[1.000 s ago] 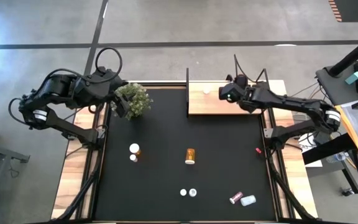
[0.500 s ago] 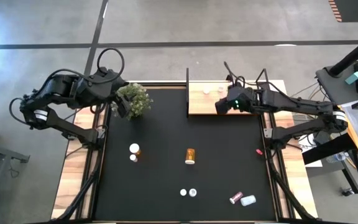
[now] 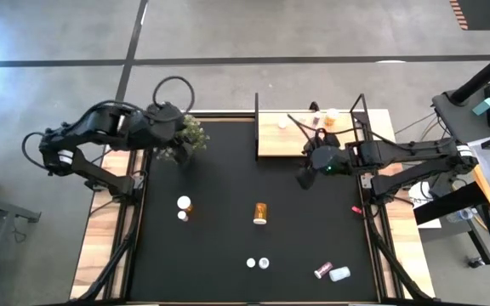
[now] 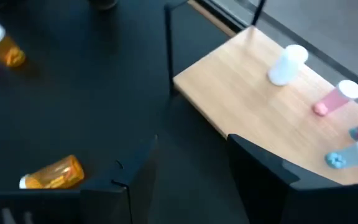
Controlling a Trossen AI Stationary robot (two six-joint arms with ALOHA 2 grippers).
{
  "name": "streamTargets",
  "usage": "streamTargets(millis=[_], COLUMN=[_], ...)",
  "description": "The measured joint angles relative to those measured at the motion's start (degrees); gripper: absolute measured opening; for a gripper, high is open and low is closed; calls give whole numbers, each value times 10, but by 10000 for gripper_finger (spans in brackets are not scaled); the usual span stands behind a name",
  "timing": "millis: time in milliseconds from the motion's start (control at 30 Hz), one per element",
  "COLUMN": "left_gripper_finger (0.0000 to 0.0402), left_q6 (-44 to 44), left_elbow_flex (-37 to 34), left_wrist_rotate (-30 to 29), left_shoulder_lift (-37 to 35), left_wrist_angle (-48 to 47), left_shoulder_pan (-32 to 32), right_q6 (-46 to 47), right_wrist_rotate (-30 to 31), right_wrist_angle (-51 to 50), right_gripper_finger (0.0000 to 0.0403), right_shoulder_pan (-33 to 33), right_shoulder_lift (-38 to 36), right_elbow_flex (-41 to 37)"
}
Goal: Pick and place medicine bottles onto shelf by color
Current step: Put the left pink pill bottle on the shelf aligned with the other pink pill bottle
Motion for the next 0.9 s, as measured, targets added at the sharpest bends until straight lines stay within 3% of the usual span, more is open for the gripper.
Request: streamTargets(millis=[233,567,900], left_gripper_finger=[233,233,233], left_q6=[-121,-426,-672], left_elbow_flex=[-52,-221,-327], left_wrist_rotate=[81,124,149], left_shoulder_lift=[24,19,19], left_wrist_angle=[-53,-67,-31], left_shoulder_pan=[-29,-160,-255], right_q6=[-32,-66,-74], right_wrist_rotate=[0,0,0], right_wrist_angle=[-20,-48,-47], right_gripper_finger=[185,185,185], right_shoulder_pan=[28,32,32], right_shoulder_lift=[3,3,3], right_elbow_flex=[-1,-18,-47])
